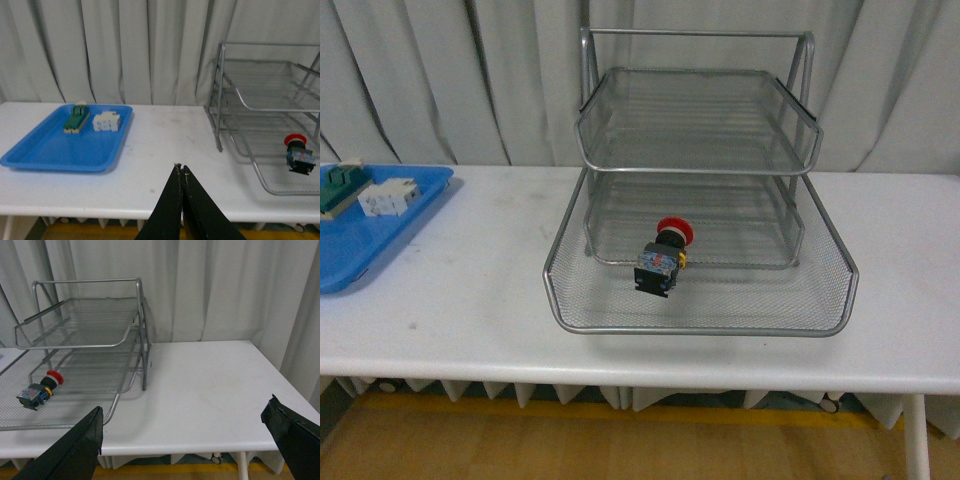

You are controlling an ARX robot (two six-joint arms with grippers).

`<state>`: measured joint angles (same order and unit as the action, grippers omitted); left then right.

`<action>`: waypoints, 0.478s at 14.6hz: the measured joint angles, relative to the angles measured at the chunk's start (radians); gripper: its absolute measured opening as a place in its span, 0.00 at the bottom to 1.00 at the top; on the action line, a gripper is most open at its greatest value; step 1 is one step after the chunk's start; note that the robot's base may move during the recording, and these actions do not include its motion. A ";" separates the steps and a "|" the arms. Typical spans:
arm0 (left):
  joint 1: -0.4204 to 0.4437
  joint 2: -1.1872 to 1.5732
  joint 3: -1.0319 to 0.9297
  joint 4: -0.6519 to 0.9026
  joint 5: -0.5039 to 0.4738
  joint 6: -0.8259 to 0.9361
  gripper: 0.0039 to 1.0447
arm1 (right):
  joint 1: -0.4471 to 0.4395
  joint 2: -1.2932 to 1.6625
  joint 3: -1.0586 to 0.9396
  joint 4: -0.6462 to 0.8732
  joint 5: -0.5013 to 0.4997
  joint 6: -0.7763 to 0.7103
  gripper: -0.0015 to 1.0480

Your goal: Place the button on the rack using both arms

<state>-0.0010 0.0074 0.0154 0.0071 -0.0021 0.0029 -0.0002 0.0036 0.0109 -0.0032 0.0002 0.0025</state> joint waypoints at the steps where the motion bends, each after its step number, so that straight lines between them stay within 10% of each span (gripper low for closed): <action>1: 0.000 0.000 -0.006 -0.016 0.001 0.000 0.01 | 0.000 0.000 0.000 0.000 0.000 0.000 0.94; 7: 0.000 0.000 -0.006 -0.011 0.002 -0.002 0.63 | 0.000 0.000 0.000 0.000 0.000 0.000 0.94</action>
<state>-0.0010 0.0074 0.0093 -0.0040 -0.0002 0.0010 -0.0002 0.0032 0.0109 -0.0032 0.0006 0.0029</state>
